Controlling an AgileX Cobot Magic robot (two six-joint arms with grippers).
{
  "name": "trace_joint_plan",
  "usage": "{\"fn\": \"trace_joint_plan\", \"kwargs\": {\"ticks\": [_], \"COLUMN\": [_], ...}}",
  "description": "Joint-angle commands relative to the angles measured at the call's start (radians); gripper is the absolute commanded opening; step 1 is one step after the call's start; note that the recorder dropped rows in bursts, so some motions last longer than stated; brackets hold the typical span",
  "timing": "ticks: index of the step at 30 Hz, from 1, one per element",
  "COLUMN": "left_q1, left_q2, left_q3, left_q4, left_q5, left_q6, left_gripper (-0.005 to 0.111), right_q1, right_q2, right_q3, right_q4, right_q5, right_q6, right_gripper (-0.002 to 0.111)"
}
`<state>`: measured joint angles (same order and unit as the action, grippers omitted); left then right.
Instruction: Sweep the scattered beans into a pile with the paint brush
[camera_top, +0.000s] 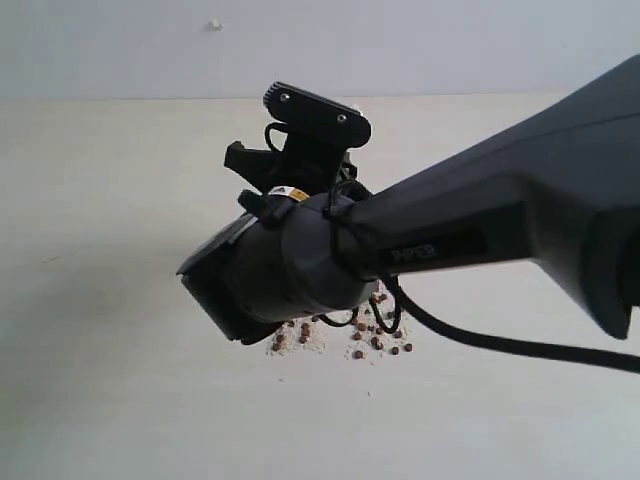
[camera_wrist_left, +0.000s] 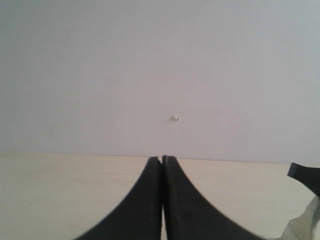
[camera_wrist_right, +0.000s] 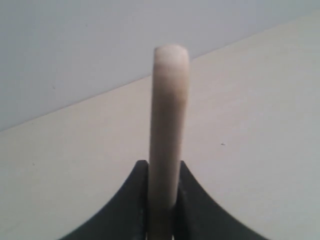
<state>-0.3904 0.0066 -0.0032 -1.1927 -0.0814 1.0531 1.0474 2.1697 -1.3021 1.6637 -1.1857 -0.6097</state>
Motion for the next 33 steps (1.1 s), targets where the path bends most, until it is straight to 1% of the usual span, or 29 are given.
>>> {"fn": "trace_joint_plan", "kwargs": {"ticks": [1, 4, 6, 7, 9, 12, 16, 18, 22, 24, 25, 27, 30, 33], "left_q1": [0.002, 0.002, 0.002, 0.002, 0.002, 0.002, 0.002, 0.002, 0.002, 0.002, 0.002, 0.002, 0.002, 0.002], "left_q2": [-0.007, -0.007, -0.007, -0.007, -0.007, -0.007, -0.007, -0.007, -0.007, -0.007, -0.007, -0.007, -0.007, -0.007], "left_q3": [0.003, 0.003, 0.003, 0.003, 0.003, 0.003, 0.003, 0.003, 0.003, 0.003, 0.003, 0.003, 0.003, 0.003], "left_q4": [0.004, 0.004, 0.004, 0.004, 0.004, 0.004, 0.004, 0.004, 0.004, 0.004, 0.004, 0.004, 0.004, 0.004], "left_q5": [0.0, 0.0, 0.0, 0.0, 0.0, 0.0, 0.0, 0.0, 0.0, 0.0, 0.0, 0.0, 0.0, 0.0], "left_q6": [-0.008, -0.008, -0.008, -0.008, -0.008, -0.008, -0.008, -0.008, -0.008, -0.008, -0.008, -0.008, -0.008, -0.008], "left_gripper": [0.0, 0.0, 0.0, 0.0, 0.0, 0.0, 0.0, 0.0, 0.0, 0.0, 0.0, 0.0, 0.0, 0.0], "right_q1": [0.04, 0.064, 0.067, 0.069, 0.069, 0.069, 0.069, 0.063, 0.027, 0.007, -0.008, -0.034, -0.079, -0.11], "right_q2": [-0.053, -0.082, -0.099, -0.105, -0.125, -0.169, -0.276, -0.308, -0.332, -0.328, -0.323, -0.319, -0.319, -0.319], "right_q3": [0.003, 0.003, 0.003, 0.003, 0.005, 0.049, 0.229, 0.295, 0.436, 0.483, 0.506, 0.526, 0.528, 0.528], "right_q4": [0.016, -0.064, -0.117, -0.205, -0.312, -0.333, -0.691, -0.801, -0.985, -1.128, -1.233, -1.35, -1.443, -1.465], "right_q5": [-0.035, -0.009, 0.131, 0.197, 0.335, 0.399, 0.406, 0.377, 0.347, 0.339, 0.323, 0.305, 0.308, 0.331], "right_q6": [-0.083, -0.055, -0.044, -0.078, -0.169, -0.163, 0.054, 0.129, 0.36, 0.496, 0.584, 0.698, 0.779, 0.819], "right_gripper": [0.0, 0.0, 0.0, 0.0, 0.0, 0.0, 0.0, 0.0, 0.0, 0.0, 0.0, 0.0, 0.0, 0.0]}}
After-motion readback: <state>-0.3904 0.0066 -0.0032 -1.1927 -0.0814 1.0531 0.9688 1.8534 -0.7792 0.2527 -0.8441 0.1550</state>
